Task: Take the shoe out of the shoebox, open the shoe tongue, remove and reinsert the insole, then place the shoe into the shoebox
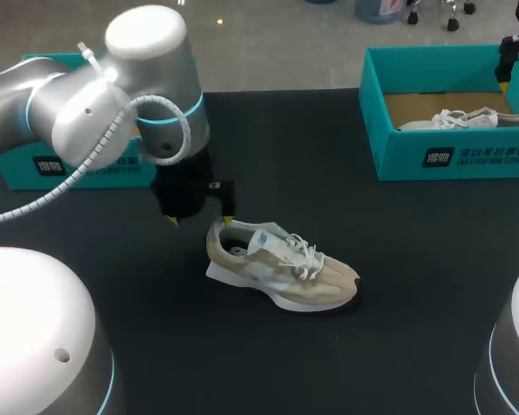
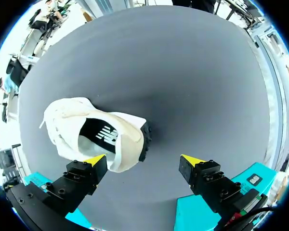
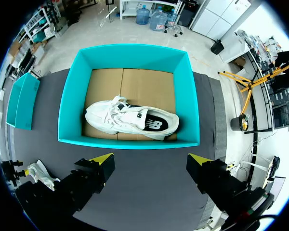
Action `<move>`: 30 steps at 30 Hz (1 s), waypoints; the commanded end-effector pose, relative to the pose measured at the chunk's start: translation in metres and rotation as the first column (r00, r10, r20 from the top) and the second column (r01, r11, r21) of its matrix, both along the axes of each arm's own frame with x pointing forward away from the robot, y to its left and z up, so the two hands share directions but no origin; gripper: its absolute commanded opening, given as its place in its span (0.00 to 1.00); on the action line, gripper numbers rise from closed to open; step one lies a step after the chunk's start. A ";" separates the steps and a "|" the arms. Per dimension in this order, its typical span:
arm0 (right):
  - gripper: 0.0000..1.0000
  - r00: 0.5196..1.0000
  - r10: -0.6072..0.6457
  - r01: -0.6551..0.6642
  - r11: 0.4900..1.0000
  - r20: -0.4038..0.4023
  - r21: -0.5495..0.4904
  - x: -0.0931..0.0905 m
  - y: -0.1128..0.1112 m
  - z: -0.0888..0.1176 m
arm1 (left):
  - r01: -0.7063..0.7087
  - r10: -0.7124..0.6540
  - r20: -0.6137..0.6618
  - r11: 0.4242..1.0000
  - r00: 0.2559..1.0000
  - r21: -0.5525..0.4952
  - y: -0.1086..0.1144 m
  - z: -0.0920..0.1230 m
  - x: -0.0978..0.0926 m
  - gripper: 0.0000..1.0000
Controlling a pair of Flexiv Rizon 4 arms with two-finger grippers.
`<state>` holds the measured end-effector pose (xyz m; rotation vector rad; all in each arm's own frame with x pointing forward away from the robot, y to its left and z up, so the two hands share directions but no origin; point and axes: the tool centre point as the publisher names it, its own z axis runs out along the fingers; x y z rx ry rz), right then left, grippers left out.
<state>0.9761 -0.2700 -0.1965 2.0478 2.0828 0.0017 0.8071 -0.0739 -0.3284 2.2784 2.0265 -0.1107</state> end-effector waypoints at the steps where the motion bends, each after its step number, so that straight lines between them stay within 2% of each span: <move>1: 1.00 1.000 -0.001 0.001 1.000 0.002 0.000 -0.001 0.000 0.000 | -0.201 0.196 -0.045 0.964 0.980 -0.172 0.021 0.012 -0.012 1.00; 5: 1.00 1.000 -0.001 0.001 1.000 0.002 0.000 -0.001 0.000 0.000 | -0.334 0.331 -0.047 0.920 0.942 -0.205 0.030 0.017 -0.013 1.00; 11: 1.00 1.000 -0.001 0.001 1.000 0.002 0.000 -0.001 0.000 0.000 | -0.445 0.443 -0.059 0.867 0.894 -0.223 0.047 0.021 -0.014 1.00; 26: 1.00 1.000 -0.001 0.001 1.000 0.002 0.000 -0.001 0.000 0.000 | -0.445 0.443 -0.059 0.867 0.894 -0.223 0.047 0.021 -0.014 1.00; 27: 1.00 1.000 -0.001 0.001 1.000 0.002 0.000 -0.001 0.000 0.000 | -0.521 0.500 -0.147 0.814 0.853 -0.256 0.052 0.023 -0.017 1.00; 30: 1.00 1.000 -0.001 0.001 1.000 0.002 0.000 -0.001 0.000 0.000 | -0.675 0.592 -0.334 0.691 0.734 -0.258 0.062 0.027 -0.022 1.00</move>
